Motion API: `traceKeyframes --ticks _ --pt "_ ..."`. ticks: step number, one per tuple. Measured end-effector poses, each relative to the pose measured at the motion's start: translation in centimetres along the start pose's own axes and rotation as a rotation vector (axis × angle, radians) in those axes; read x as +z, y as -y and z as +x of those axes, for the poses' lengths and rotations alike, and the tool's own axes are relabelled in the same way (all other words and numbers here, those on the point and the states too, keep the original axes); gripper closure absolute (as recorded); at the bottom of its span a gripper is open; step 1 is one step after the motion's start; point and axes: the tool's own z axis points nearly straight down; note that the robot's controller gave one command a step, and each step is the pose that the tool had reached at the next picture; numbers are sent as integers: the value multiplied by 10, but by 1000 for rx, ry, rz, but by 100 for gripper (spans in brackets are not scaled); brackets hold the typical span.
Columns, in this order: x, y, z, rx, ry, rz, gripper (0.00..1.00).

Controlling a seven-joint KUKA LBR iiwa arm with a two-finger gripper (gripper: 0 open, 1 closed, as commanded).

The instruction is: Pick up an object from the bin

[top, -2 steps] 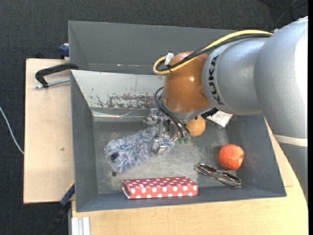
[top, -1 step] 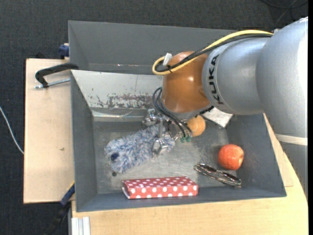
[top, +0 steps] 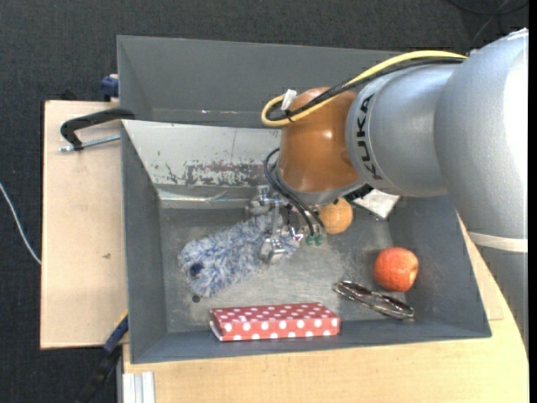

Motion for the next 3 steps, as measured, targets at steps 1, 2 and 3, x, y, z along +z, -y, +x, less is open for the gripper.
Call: traceKeyframes --ticks 1,2,3 --pt "-3 -2 -3 -107 5 1 100" --pt "-3 -2 -3 -107 5 1 100" --pt "-60 -3 -3 -107 0 1 100"
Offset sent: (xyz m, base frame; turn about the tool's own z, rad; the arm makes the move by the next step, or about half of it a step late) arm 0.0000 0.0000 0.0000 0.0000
